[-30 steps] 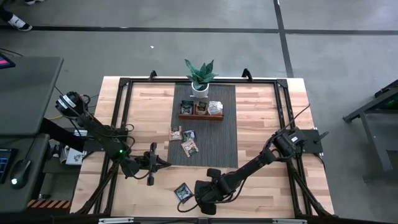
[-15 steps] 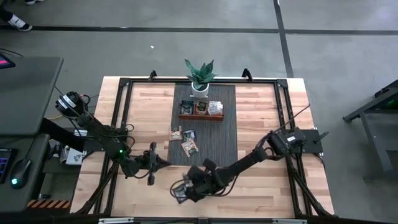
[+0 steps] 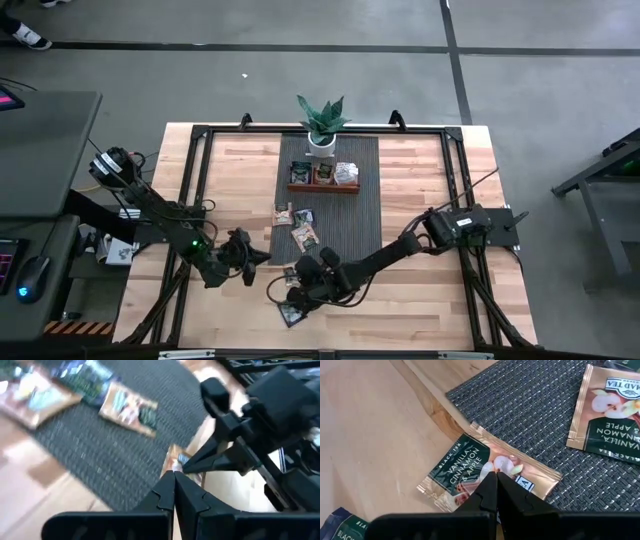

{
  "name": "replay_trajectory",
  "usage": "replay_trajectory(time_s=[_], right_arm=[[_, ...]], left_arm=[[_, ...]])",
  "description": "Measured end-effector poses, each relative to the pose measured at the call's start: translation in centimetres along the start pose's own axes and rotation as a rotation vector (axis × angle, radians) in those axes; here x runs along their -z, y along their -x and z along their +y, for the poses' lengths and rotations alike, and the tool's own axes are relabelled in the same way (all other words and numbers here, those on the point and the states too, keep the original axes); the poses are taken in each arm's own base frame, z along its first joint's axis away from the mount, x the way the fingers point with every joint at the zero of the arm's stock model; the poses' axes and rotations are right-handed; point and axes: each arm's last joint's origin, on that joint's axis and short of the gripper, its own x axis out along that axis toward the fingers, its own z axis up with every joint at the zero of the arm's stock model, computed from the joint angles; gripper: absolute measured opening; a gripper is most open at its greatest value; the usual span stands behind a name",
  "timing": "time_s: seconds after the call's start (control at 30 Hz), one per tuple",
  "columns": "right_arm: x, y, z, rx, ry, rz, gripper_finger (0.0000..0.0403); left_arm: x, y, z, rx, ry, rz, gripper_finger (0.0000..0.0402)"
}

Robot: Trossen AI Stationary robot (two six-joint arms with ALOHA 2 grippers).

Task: Pick & Place Tea
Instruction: Put the brown tea bag into the middle section of the wooden organizer

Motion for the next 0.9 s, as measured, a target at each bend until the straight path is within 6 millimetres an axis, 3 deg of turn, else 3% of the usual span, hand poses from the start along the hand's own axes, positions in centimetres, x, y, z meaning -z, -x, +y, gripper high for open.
replay_trajectory(time_s=[0.23,0.5,0.67,0.9], right_arm=[[-0.1,0.0,0.0,0.006,0.011,-0.026,0.0000],[-0.6,-0.4,0.1,0.001,0.045,-0.078,0.0000],[-1.2,-0.7,0.1,-0.015,0.044,-0.097,0.0000],[-1.3,-0.7,0.2,-0.024,0.056,-0.106,0.0000]], left_arm=[[0.2,0.0,-0.3,0.049,0.099,0.090,0.0008],[0.1,-0.2,-0.3,0.045,0.226,0.131,0.0097],[0.5,-1.6,0.6,-0.024,0.350,0.227,0.0135],[1.5,-3.3,1.5,-0.113,0.518,0.286,0.0142]])
